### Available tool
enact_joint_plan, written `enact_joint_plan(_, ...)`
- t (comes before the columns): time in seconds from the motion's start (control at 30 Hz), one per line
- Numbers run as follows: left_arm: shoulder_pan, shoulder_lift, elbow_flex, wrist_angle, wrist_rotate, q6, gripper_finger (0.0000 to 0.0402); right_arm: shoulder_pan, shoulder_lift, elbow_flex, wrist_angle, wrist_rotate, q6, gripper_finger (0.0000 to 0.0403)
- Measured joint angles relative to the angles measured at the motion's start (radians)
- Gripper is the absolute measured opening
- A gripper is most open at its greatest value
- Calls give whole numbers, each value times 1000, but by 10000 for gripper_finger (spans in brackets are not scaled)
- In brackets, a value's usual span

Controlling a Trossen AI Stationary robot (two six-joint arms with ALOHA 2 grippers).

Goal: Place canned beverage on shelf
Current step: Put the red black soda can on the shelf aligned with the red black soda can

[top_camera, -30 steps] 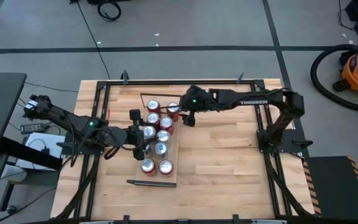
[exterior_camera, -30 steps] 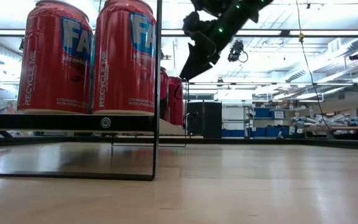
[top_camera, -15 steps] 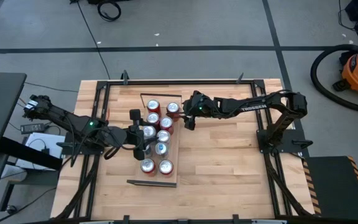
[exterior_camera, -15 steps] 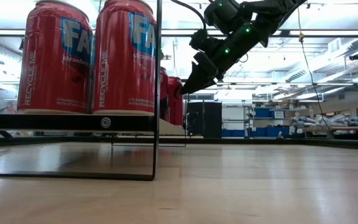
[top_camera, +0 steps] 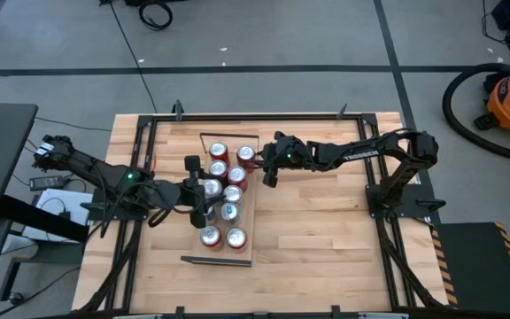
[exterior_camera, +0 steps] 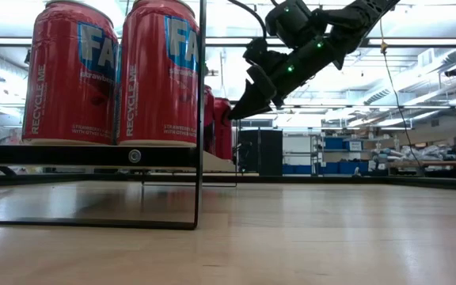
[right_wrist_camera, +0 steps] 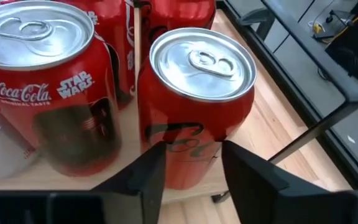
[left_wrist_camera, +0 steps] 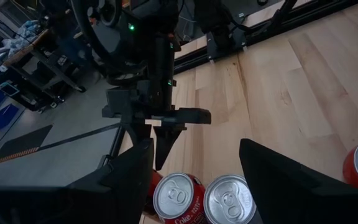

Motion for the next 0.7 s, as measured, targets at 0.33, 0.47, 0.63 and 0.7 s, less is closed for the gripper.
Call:
enact_joint_plan(0.33,0,0,0,0,0,0,249,-2,0,0,45,-33,1,96)
enact_joint_plan(0.47,0,0,0,0,0,0,249,-3,0,0,50,-46,1,55)
enact_joint_plan(0.63,0,0,0,0,0,0,249,-3,0,0,59,-57,7,19)
enact_joint_plan(0.7,0,0,0,0,0,0,249,-4,0,0,64,-75,8,19)
